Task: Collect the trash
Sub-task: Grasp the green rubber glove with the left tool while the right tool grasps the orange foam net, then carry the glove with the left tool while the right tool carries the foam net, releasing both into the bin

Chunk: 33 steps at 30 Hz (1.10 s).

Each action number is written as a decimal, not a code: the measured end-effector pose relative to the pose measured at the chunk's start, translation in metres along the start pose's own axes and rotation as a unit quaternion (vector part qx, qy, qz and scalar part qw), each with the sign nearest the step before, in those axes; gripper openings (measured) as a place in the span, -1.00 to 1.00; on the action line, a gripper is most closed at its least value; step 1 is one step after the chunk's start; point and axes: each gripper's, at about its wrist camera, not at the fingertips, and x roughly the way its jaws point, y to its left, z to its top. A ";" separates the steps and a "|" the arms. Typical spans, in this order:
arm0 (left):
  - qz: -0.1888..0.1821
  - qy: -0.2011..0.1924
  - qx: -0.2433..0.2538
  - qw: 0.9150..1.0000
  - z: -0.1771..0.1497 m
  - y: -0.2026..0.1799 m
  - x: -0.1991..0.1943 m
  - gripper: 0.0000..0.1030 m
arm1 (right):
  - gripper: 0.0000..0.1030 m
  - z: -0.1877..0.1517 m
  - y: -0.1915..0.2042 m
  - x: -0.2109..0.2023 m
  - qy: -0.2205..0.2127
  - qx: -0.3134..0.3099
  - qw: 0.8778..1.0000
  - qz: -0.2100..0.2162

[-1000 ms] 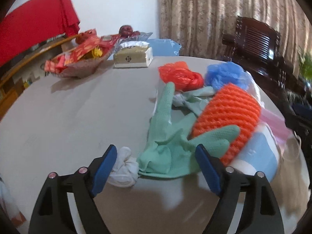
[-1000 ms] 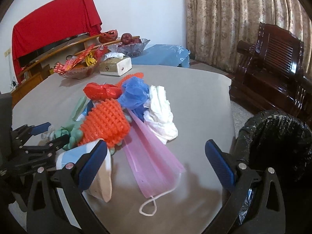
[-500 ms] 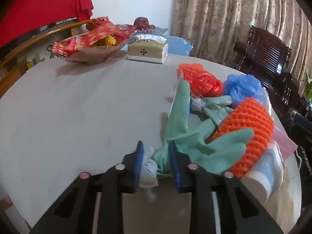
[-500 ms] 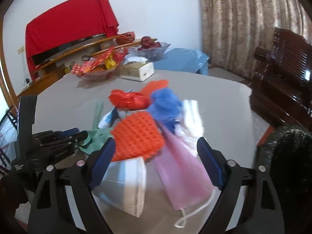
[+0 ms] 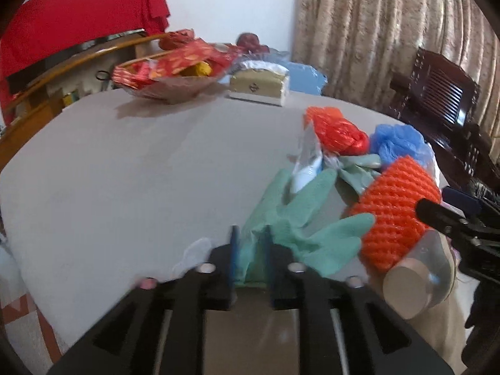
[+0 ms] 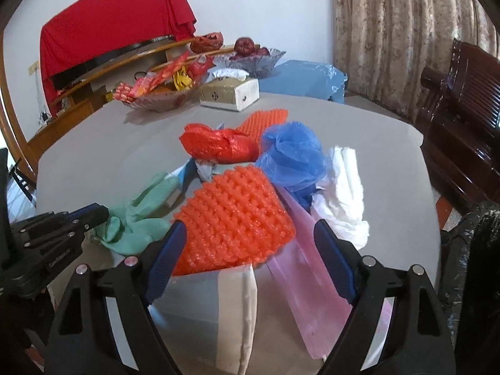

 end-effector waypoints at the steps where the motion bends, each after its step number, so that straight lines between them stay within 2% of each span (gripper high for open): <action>1: -0.003 0.001 0.000 1.000 0.001 -0.001 0.001 -0.11 | 0.55 0.001 0.000 0.003 0.003 0.002 1.000 0.002; 2: -0.002 0.003 0.002 1.000 0.002 -0.003 0.004 0.02 | 0.48 0.002 0.000 0.005 0.007 0.002 1.000 0.007; 3: 0.000 0.006 0.005 1.000 0.003 -0.004 0.007 0.04 | 0.32 0.002 0.000 0.007 0.012 0.000 1.000 0.013; 6: 0.000 0.022 0.006 1.000 0.001 -0.004 0.017 0.00 | 0.02 0.004 0.002 0.009 0.017 -0.011 0.999 0.028; 7: 0.003 0.019 0.007 1.000 0.000 -0.004 0.016 -0.25 | -0.14 0.004 0.003 0.007 0.017 -0.017 0.999 0.031; 8: 0.005 0.019 0.004 1.000 -0.001 -0.002 0.016 -0.65 | -0.20 0.005 0.004 0.006 0.016 -0.020 0.999 0.032; 10: -0.008 0.022 -0.015 1.000 -0.002 0.004 0.014 -0.71 | -0.36 0.006 0.004 0.001 0.010 -0.022 0.999 0.041; 19: -0.016 -0.007 -0.044 0.999 0.005 0.014 -0.022 -0.78 | -0.41 0.025 -0.006 -0.043 -0.045 0.003 0.997 0.058; 26: -0.031 -0.052 -0.012 0.998 0.023 -0.010 -0.061 -0.78 | -0.41 0.038 -0.019 -0.085 -0.089 0.012 0.995 0.045; 33: -0.072 -0.083 0.014 0.994 0.041 -0.047 -0.086 -0.78 | -0.41 0.040 -0.042 -0.130 -0.126 0.026 0.991 0.028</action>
